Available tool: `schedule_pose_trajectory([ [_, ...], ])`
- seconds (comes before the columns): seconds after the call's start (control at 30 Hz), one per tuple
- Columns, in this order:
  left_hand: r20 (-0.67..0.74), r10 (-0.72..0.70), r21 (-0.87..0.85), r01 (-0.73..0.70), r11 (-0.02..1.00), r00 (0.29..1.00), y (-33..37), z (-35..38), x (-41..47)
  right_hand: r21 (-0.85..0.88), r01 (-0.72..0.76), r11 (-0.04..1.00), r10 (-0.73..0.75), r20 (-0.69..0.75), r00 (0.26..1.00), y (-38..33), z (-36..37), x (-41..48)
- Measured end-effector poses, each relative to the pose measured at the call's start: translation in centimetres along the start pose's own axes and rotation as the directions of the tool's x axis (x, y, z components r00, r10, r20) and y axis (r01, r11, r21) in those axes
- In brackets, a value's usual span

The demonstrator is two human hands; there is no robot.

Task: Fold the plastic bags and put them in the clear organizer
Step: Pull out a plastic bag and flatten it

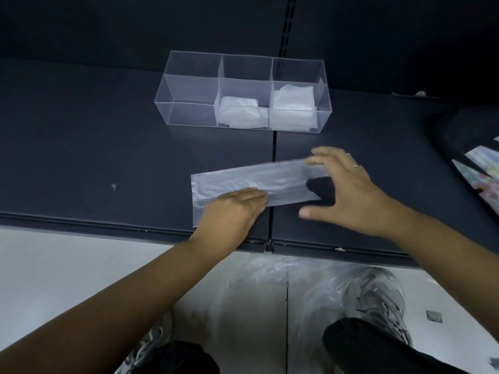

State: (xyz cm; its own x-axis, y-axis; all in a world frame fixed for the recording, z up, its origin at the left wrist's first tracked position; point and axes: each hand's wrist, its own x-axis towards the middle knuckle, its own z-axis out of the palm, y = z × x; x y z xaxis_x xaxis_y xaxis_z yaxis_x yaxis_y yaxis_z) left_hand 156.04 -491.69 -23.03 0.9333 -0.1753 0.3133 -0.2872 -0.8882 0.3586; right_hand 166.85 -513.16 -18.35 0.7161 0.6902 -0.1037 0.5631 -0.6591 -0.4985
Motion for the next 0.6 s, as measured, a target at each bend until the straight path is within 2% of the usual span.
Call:
schedule_pose_trajectory([
  [0.1, 0.017, 0.003, -0.025, -0.003, 1.000, 1.000, 0.7, -0.3, -0.1, -0.254, 0.199, 0.946, -0.185, 0.078, 0.980, -1.5, 1.9, -0.2],
  [0.17, 0.044, -0.042, -0.075, 0.045, 0.996, 0.998, 0.8, -0.7, -0.3, -0.258, 0.217, 0.941, -0.224, 0.001, 0.975, -1.2, 3.4, 0.4],
  [0.23, 0.078, -0.172, -0.152, 0.182, 0.971, 0.982, 0.1, -1.3, -0.5, -0.009, 0.113, 0.994, -0.114, -0.114, 0.987, -0.2, 3.6, 1.2],
  [0.3, 0.106, -0.347, -0.238, 0.362, 0.901, 0.932, -1.6, -2.5, -0.8, 0.304, -0.042, 0.952, 0.078, -0.106, 0.991, 0.9, 2.9, 2.0],
  [0.4, 0.203, -0.593, -0.394, 0.620, 0.679, 0.779, -5.0, -4.8, -1.3, 0.506, -0.202, 0.839, 0.256, -0.038, 0.966, 1.9, 2.4, 2.9],
  [0.5, 0.333, -0.759, -0.543, 0.772, 0.330, 0.559, -7.2, -5.9, -1.8, 0.557, -0.284, 0.780, 0.370, -0.045, 0.928, 2.2, 2.7, 3.9],
  [0.53, 0.359, -0.786, -0.538, 0.799, 0.267, 0.504, -7.6, -6.1, -1.9, 0.545, -0.301, 0.782, 0.392, -0.054, 0.918, 2.1, 2.7, 4.1],
  [0.6, 0.345, -0.825, -0.477, 0.841, 0.257, 0.448, -7.8, -6.3, -2.1, 0.514, -0.332, 0.791, 0.429, -0.079, 0.900, 1.9, 2.8, 4.7],
])
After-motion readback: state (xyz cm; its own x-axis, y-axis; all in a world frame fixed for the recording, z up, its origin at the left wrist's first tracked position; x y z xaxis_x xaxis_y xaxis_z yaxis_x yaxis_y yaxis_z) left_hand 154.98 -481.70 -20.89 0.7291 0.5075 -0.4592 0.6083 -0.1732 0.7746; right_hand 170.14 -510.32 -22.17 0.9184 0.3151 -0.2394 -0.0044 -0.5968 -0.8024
